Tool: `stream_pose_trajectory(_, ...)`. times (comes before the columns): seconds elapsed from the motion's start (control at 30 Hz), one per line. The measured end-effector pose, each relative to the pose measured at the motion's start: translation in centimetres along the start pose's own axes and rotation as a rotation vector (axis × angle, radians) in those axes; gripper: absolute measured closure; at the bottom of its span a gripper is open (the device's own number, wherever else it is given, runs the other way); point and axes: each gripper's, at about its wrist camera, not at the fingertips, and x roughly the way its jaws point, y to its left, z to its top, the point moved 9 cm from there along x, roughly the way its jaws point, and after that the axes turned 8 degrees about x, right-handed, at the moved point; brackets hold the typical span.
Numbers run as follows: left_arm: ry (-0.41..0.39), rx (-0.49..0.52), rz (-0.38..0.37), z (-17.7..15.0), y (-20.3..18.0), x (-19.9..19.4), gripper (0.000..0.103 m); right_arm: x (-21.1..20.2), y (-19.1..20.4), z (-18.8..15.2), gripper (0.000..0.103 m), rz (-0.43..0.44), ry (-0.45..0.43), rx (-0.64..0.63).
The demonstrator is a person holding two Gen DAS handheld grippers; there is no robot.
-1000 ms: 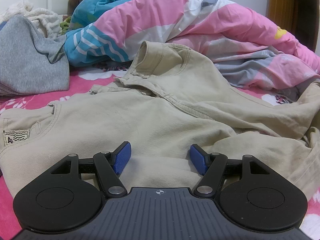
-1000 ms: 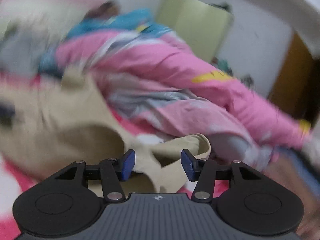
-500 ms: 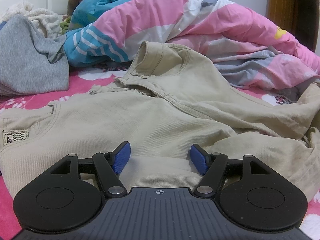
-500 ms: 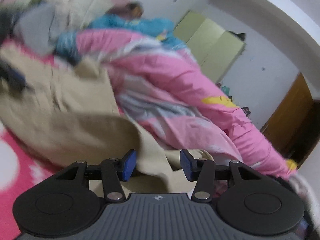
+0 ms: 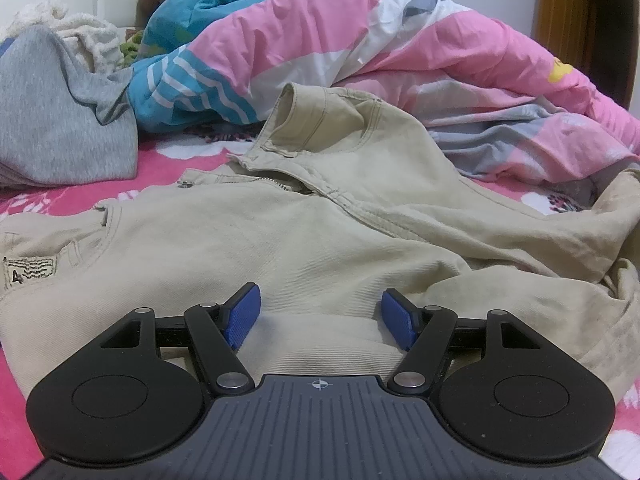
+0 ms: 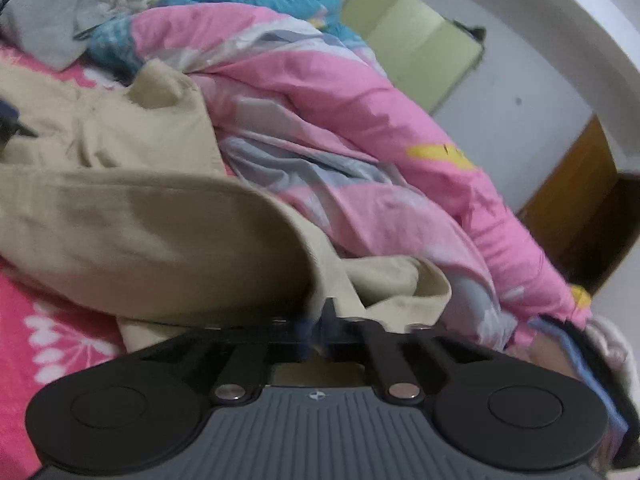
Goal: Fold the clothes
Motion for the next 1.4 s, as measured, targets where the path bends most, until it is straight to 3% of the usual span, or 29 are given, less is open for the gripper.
stream_pose_trajectory(0.3,-0.009,-0.069,-0.027,0.2,0.6,-0.2,0.035,-9.6,-0.1,7.2,0.102,0.108,-0.236,0.215)
stream_pose_trajectory(0.47,-0.015,-0.080,-0.032,0.2,0.7,-0.2,0.035,-15.8,1.2,10.7,0.102,0.275,-0.335,0.329)
stream_pose_trajectory(0.6,-0.017,-0.088,-0.039,0.2,0.8,-0.3,0.035,-19.5,2.6,11.9,0.102,0.446,-0.357,0.411)
stream_pose_trajectory(0.7,-0.019,-0.092,-0.044,0.1,0.9,-0.4,0.035,-19.6,4.8,10.7,0.102,0.522,-0.282,0.421)
stream_pose_trajectory(0.83,-0.024,-0.101,-0.051,0.0,1.0,-0.5,0.035,-16.7,8.4,6.8,0.102,0.570,-0.132,0.404)
stream_pose_trajectory(1.03,-0.032,-0.113,-0.063,-0.1,1.2,-0.7,0.035,-9.7,14.0,-2.0,0.102,0.555,0.171,0.360)
stream_pose_trajectory(1.17,-0.037,-0.117,-0.075,-0.1,1.3,-0.8,0.035,-8.5,14.5,-5.0,0.099,0.526,0.221,0.360)
stream_pose_trajectory(1.23,-0.037,-0.117,-0.078,-0.2,1.3,-0.8,0.035,-9.6,14.1,-5.0,0.087,0.536,0.228,0.348)
stream_pose_trajectory(1.3,-0.036,-0.114,-0.079,-0.2,1.2,-0.8,0.034,-10.9,13.1,-4.9,0.061,0.522,0.209,0.322)
stream_pose_trajectory(1.4,-0.035,-0.111,-0.076,-0.2,1.2,-0.9,0.033,-12.8,11.3,-5.1,0.047,0.464,0.178,0.293)
